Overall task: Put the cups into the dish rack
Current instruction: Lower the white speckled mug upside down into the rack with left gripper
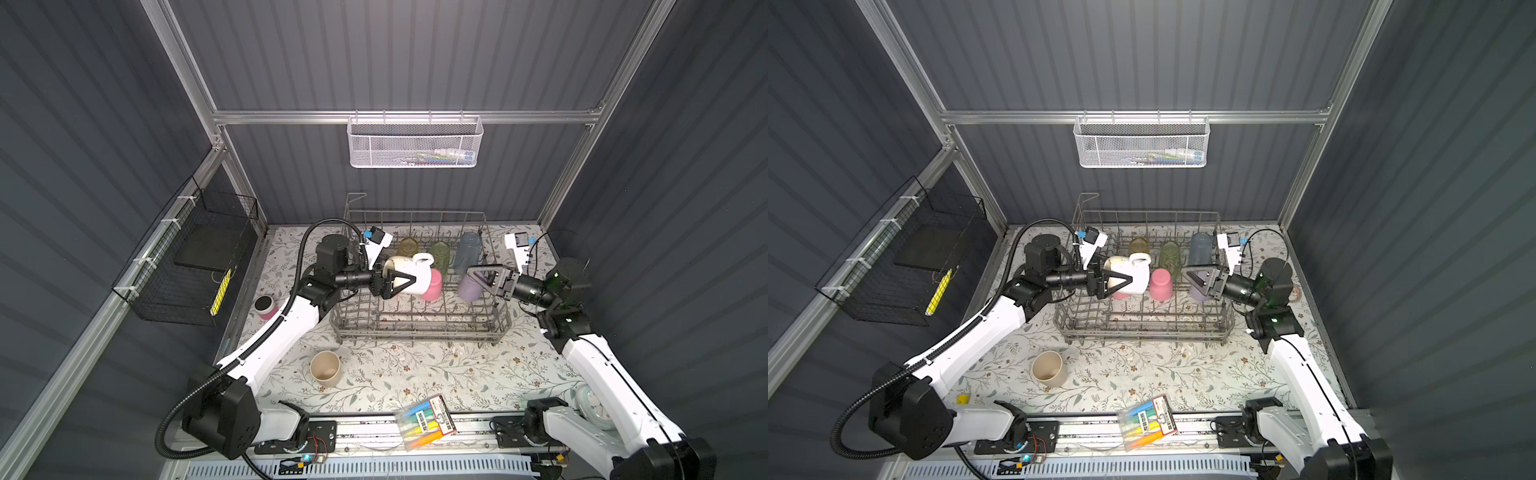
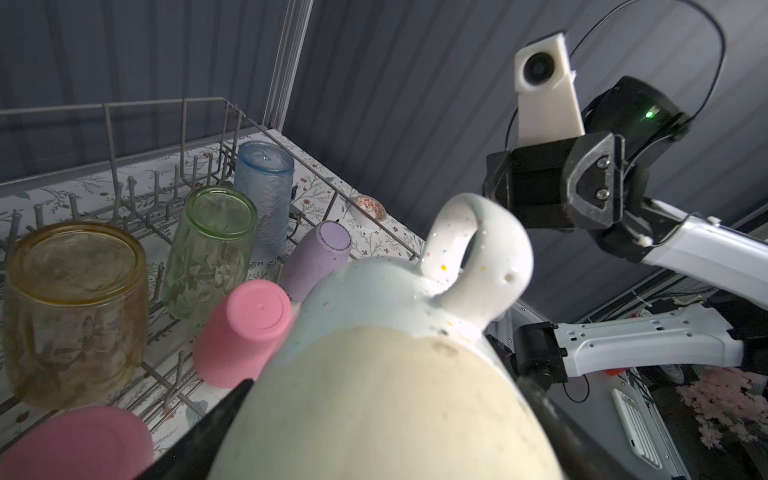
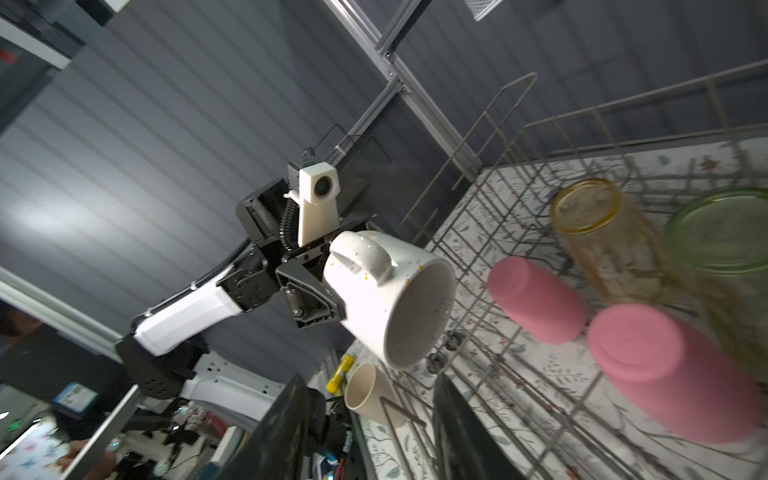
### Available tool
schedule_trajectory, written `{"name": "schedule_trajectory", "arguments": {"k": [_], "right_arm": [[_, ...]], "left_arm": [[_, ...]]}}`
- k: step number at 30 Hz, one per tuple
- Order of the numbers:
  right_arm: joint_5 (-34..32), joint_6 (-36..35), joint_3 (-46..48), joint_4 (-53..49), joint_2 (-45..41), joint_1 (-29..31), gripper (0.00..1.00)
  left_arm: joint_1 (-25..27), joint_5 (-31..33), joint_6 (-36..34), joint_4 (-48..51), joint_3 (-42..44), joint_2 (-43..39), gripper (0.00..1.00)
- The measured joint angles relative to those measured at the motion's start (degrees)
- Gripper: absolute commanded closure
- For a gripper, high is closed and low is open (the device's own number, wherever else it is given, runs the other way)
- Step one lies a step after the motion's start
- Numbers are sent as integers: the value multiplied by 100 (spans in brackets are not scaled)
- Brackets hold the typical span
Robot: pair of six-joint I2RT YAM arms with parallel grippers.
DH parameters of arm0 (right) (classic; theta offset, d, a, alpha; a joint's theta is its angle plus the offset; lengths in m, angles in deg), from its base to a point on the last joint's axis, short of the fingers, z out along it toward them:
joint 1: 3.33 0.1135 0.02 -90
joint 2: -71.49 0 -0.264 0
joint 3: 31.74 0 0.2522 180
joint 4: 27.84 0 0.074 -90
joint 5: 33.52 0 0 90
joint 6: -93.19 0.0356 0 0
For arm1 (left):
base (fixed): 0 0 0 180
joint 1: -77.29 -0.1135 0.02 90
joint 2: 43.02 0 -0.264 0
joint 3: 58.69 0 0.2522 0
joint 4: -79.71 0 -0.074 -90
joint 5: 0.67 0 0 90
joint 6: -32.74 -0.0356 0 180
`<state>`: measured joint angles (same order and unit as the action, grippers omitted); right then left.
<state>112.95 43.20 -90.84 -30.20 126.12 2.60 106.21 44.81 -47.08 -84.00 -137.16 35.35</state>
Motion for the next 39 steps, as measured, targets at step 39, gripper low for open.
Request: {"name": "schedule_trajectory", "arguments": {"k": [39], "right_arm": [[-741,-1196,162,-1912,-284,-645,50]], "left_arm": [[540,3414,-1825,3598,-1231,570,100]]}}
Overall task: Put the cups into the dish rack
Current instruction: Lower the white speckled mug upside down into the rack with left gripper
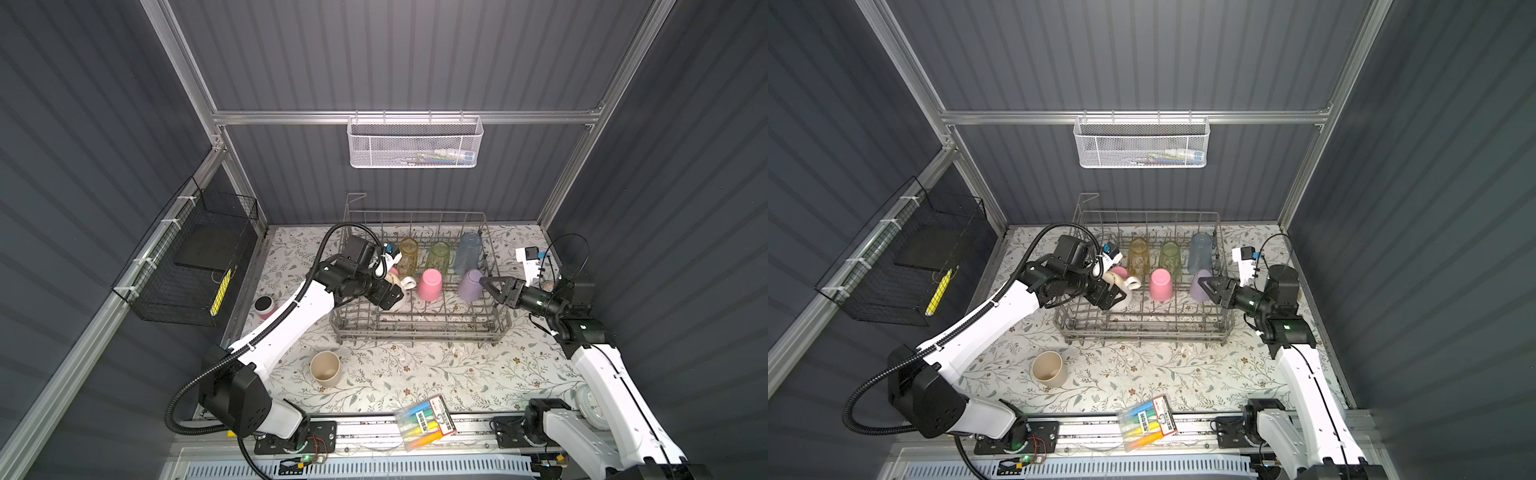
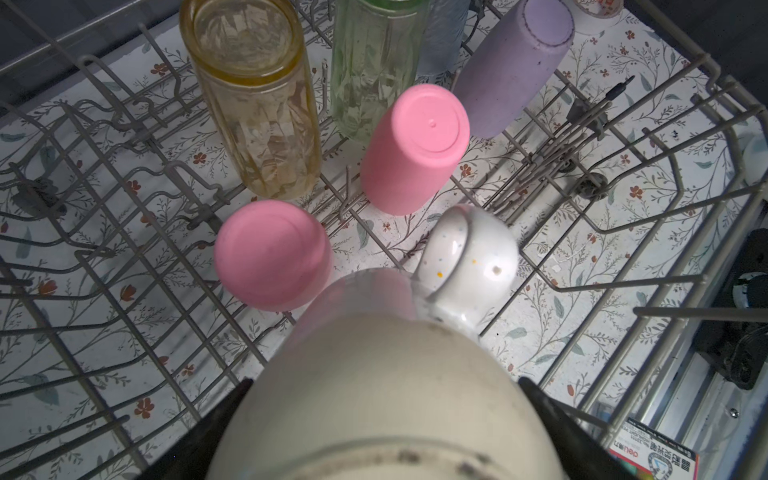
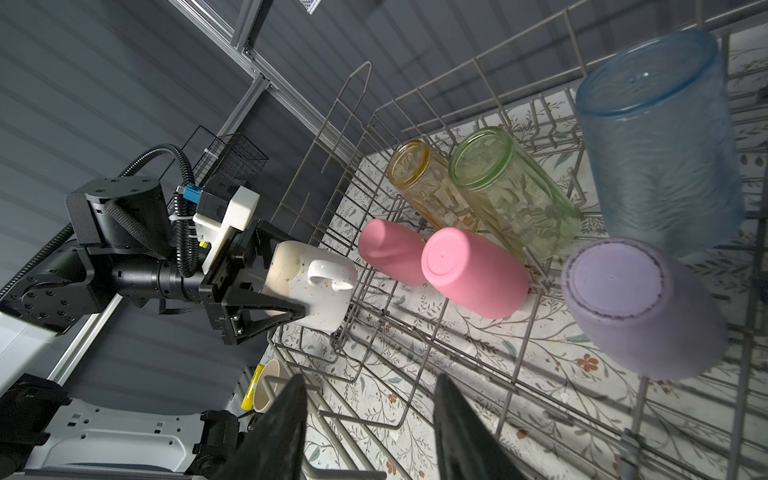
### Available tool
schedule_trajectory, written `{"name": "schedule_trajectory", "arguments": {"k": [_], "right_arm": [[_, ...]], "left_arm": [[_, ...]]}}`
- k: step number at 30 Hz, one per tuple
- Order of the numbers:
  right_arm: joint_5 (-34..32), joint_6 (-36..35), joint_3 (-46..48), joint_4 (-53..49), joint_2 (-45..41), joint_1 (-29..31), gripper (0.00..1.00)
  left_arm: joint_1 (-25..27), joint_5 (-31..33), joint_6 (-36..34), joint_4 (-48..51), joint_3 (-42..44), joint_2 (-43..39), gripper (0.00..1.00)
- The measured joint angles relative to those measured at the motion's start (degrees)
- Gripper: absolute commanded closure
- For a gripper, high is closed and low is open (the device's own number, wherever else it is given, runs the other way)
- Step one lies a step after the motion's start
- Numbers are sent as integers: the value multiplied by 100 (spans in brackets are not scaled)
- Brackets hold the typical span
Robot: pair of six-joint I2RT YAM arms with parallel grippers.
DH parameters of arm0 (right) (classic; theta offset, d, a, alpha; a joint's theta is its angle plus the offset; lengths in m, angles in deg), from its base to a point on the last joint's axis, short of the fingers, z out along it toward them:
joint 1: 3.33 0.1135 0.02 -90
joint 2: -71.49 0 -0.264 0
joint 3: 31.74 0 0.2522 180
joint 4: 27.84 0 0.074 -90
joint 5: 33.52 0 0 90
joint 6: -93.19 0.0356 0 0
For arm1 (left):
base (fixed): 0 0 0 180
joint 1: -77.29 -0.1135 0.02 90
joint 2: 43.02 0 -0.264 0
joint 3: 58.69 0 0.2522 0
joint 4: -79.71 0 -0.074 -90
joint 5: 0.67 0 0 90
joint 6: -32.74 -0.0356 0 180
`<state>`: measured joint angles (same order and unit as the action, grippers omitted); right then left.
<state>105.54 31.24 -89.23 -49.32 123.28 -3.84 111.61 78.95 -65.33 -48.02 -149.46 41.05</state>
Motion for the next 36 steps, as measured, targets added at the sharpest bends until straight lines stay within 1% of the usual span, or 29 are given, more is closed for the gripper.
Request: {"name": "schedule_trajectory", "arguments": {"k": [22,36], "right_arm": [[50,0,59,39,0,-28,50],[72,0,59,42,57,-33,50]], "left_arm": [[26,59,-35,50,-52,761,100],[79,214,-35,24,-52,1115,100]]}}
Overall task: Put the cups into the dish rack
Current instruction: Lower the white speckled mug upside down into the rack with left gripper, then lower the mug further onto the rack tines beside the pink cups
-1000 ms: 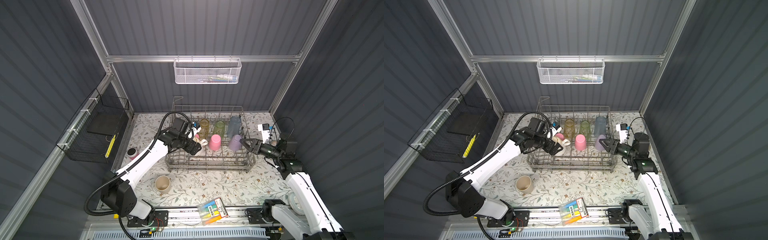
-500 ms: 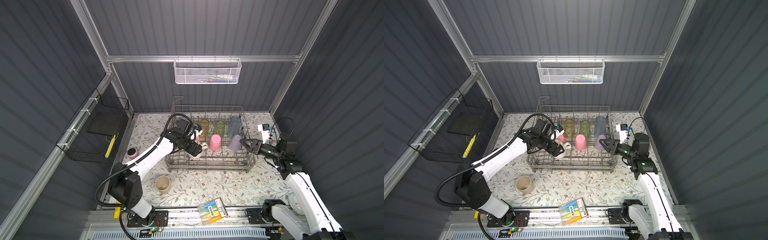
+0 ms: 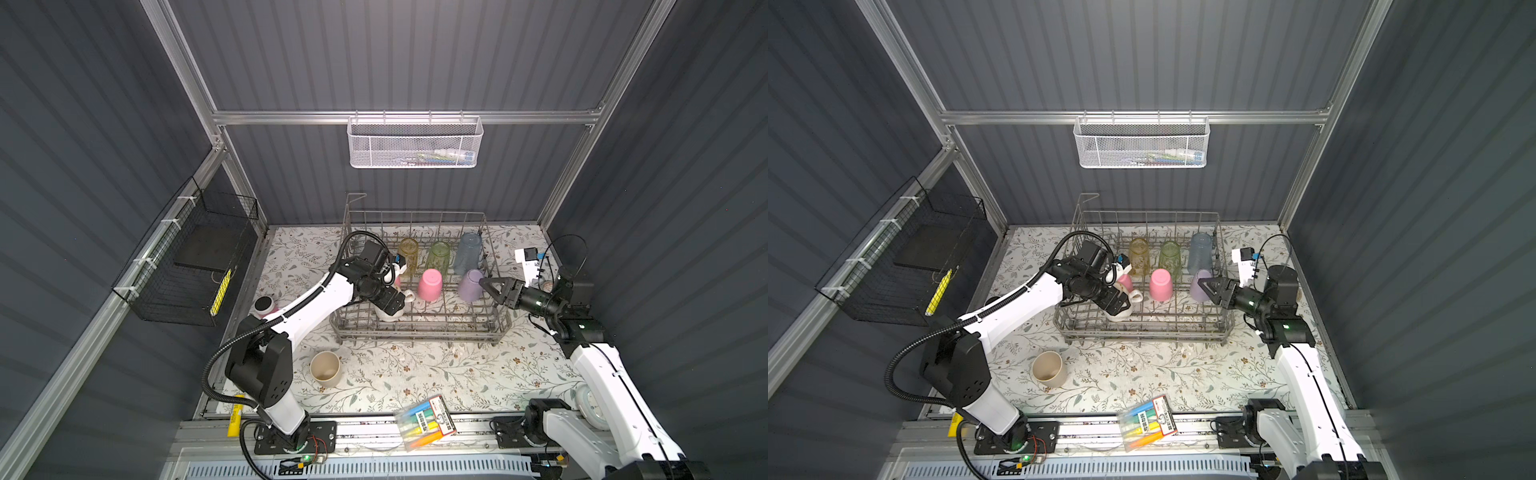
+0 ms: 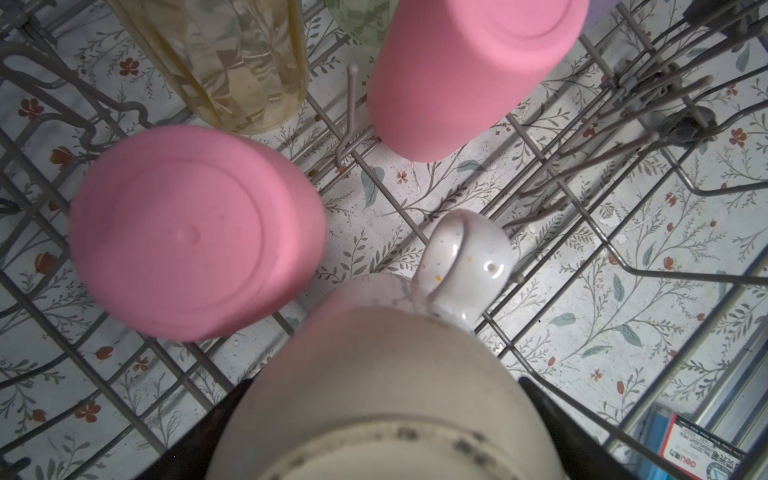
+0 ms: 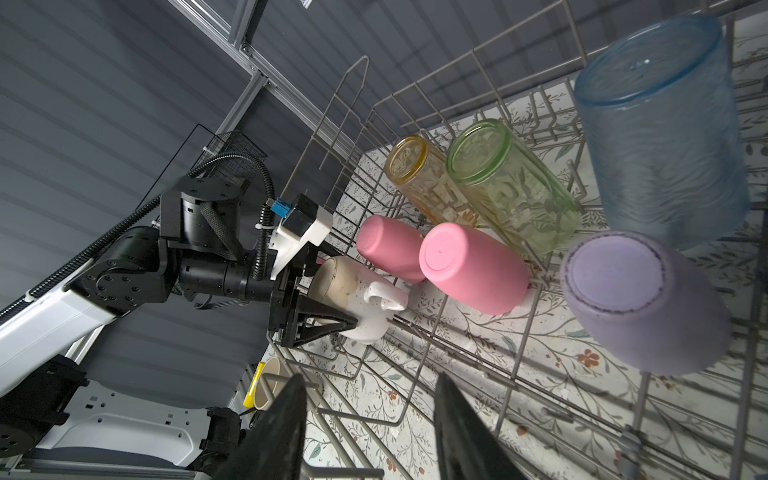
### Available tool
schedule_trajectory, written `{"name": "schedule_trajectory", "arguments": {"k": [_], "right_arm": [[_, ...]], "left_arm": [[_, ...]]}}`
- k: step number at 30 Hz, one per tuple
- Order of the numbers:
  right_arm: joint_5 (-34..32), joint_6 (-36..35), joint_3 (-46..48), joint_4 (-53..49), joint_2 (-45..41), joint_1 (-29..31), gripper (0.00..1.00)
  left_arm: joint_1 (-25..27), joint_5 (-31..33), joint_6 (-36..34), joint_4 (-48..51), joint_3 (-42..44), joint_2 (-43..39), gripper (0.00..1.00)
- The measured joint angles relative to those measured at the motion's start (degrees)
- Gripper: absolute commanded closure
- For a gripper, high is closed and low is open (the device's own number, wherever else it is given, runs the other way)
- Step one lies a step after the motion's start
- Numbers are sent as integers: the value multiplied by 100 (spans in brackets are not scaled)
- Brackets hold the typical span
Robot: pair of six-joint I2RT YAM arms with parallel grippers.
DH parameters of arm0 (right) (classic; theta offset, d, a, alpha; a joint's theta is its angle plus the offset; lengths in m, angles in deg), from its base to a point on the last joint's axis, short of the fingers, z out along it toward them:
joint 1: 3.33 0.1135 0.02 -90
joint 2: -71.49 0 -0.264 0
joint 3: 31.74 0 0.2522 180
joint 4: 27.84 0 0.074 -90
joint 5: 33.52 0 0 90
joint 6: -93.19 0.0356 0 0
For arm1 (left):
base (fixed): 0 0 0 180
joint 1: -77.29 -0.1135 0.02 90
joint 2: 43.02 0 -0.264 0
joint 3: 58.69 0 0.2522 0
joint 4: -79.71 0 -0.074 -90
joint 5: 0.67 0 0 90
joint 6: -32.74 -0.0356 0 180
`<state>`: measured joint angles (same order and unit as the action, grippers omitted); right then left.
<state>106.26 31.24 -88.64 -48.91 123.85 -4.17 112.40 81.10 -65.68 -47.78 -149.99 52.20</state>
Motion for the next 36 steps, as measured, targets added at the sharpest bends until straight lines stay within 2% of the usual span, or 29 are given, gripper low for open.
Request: {"name": "schedule_trajectory", "arguments": {"k": [22,36], "right_arm": [[35,0,0,0,31,-4,50],[44,0,2,-2,35,-4,49]], "left_arm": [[59,164,26,-280,61,256,100],[92,269,133,-501,457,225,100]]}}
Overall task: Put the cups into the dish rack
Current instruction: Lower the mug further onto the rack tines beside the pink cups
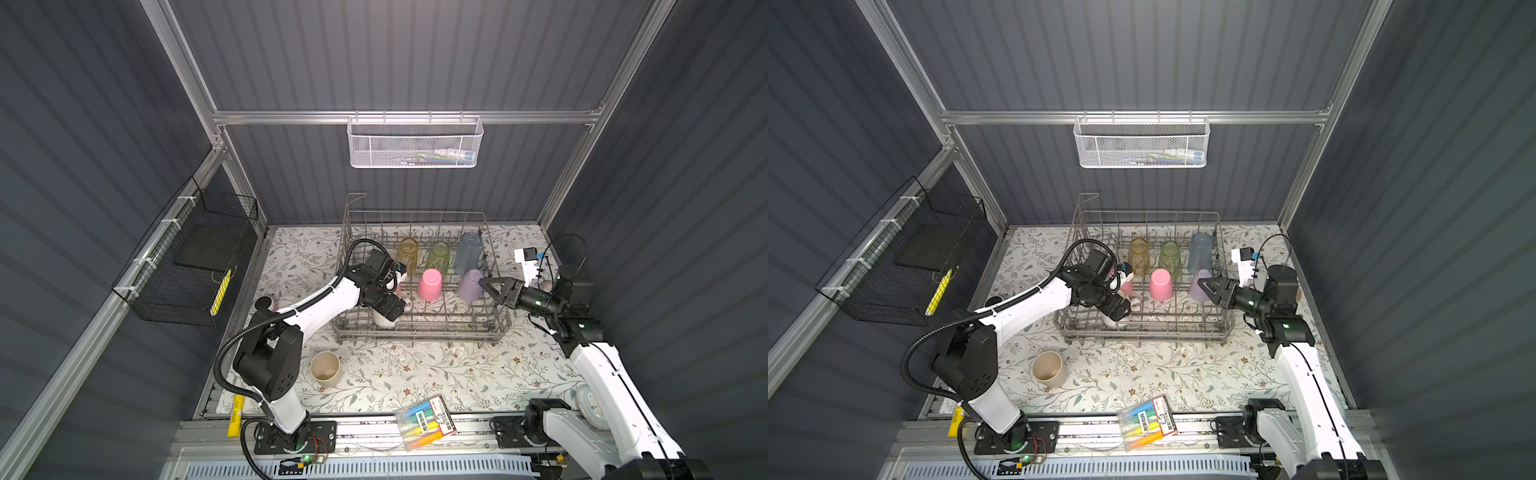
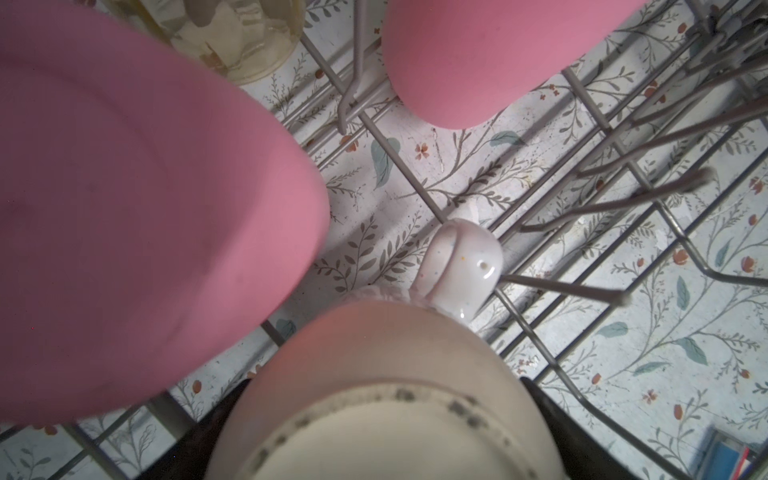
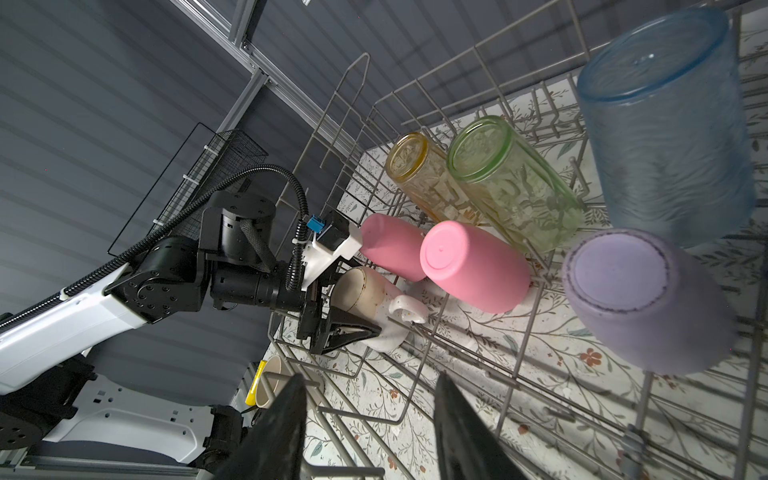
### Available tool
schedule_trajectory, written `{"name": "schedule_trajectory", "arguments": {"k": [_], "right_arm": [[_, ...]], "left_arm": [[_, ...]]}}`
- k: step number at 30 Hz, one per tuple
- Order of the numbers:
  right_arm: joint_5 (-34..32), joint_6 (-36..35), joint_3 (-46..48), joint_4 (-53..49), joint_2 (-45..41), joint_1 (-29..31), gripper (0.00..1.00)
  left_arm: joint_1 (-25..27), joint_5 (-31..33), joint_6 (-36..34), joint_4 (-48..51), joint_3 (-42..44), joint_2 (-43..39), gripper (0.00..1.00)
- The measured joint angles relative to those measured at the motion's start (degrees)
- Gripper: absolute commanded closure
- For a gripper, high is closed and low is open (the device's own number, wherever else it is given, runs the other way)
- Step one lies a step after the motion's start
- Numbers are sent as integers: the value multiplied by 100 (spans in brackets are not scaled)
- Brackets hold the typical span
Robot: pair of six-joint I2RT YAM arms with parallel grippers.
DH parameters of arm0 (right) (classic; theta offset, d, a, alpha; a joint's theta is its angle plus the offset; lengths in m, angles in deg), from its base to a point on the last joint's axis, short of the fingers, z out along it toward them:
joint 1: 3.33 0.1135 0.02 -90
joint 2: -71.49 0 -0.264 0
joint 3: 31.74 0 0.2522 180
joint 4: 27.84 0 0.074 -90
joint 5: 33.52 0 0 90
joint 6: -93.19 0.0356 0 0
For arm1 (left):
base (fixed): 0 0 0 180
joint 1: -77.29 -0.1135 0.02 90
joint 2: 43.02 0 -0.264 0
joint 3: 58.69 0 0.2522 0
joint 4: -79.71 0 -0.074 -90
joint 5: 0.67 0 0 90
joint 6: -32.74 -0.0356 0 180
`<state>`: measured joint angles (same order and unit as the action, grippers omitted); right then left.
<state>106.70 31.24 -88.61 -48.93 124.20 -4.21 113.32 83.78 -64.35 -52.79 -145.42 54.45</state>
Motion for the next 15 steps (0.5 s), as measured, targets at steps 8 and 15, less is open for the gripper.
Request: {"name": "schedule_trajectory", "arguments": {"k": [8,15], "right_arm": [[59,0,0,2,26,0,49],[79,0,0,2,31,0,49]], "left_arm": [[4,4,85,-208,186,-118,68],[17,26,175,-251,271,-203,39]]}}
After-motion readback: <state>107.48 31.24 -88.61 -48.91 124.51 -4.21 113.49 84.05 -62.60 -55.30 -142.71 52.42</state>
